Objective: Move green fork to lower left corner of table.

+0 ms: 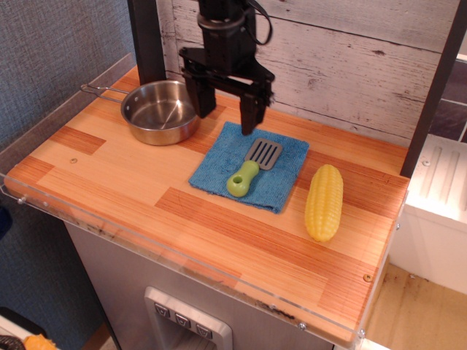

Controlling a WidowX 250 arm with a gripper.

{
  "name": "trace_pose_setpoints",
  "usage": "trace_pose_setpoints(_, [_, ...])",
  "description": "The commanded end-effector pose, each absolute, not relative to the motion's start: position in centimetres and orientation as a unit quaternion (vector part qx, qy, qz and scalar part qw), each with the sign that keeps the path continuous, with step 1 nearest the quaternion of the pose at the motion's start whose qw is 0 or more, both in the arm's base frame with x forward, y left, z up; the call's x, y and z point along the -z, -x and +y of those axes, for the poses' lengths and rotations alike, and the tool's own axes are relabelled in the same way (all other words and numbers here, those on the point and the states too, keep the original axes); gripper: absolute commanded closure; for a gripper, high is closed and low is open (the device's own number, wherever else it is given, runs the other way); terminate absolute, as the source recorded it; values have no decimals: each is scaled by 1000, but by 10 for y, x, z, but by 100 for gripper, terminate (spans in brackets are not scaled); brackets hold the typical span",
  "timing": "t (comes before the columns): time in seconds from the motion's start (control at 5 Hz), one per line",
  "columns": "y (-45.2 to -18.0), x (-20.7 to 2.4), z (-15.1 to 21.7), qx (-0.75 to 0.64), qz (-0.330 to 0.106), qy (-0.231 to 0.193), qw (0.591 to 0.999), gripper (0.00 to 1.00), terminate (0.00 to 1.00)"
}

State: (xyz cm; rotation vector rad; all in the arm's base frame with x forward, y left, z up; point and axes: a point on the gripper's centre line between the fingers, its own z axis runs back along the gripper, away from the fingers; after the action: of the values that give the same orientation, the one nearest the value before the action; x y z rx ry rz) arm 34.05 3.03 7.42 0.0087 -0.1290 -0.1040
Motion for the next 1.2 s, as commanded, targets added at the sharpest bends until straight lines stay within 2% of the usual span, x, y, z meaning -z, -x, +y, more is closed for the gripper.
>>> trace_pose_setpoints(0.0, [-331,-61,17,46,-56,-24,997,0,0])
trace_pose_setpoints(1.0, [-330,-36,6,37,-25,-33,998,0,0])
